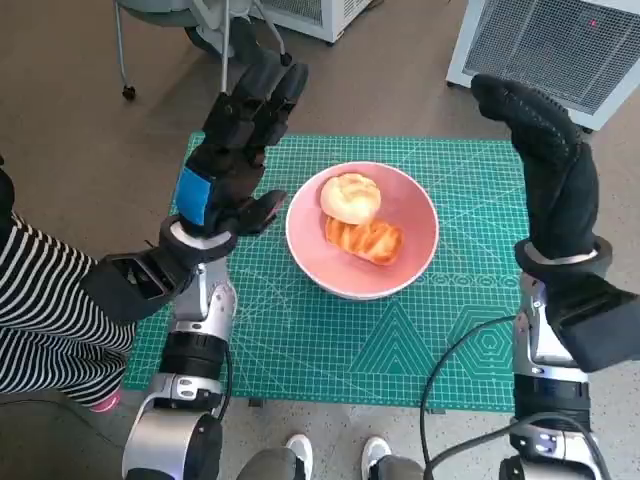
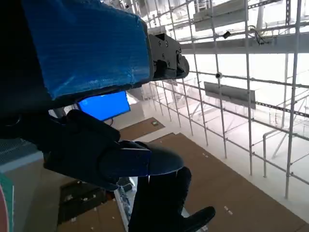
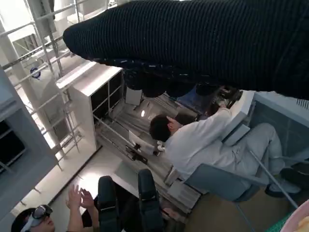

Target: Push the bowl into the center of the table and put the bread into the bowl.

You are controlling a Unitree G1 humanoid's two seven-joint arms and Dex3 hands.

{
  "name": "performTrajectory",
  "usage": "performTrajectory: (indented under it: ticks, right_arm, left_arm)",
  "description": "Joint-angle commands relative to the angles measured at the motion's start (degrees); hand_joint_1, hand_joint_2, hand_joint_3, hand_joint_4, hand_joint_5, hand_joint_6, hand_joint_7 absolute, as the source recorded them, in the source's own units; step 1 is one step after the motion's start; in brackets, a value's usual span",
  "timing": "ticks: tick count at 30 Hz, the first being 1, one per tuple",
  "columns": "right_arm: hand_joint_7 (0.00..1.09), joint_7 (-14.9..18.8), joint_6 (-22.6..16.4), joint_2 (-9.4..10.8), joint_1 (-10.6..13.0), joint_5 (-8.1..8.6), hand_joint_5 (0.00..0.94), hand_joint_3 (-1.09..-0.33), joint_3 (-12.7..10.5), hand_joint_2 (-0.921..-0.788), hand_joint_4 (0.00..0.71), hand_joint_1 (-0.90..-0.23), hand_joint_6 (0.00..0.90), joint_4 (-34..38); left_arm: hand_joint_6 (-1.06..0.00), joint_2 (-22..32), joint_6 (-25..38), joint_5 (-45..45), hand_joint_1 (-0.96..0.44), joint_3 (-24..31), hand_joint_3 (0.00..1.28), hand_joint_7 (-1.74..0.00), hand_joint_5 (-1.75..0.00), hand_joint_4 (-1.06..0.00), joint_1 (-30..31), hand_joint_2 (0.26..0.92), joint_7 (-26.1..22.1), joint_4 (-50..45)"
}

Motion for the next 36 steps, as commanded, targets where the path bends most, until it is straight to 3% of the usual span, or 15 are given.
performTrajectory:
  ticks: [1, 18, 36]
  right_arm:
    - [0.48, -0.96, -0.10, 0.79, 1.10, -0.91, 0.000, -0.694, 0.37, -0.921, 0.172, -0.782, 0.012, 1.25]
    - [0.48, -1.04, -0.59, 1.56, 0.84, -0.27, 0.000, -0.695, 1.14, -0.921, 0.171, -0.778, 0.011, 2.78]
    - [0.48, -1.17, -1.56, 3.28, -0.99, 0.06, 0.001, -0.696, 1.21, -0.921, 0.172, -0.761, 0.009, 6.31]
  left_arm:
    - [-0.05, 0.28, 1.13, 0.47, -0.57, -0.25, 0.34, -0.54, -0.01, -0.25, 0.77, 0.921, 0.83, -1.62]
    - [0.00, 0.17, 3.29, 1.74, -0.50, -0.96, 0.34, -0.64, 0.00, -0.24, 1.44, 0.921, 3.60, -4.31]
    - [0.00, 0.61, 6.03, 1.15, -0.46, -0.50, 0.31, -0.70, 0.00, -0.23, 0.73, 0.920, 4.69, -5.91]
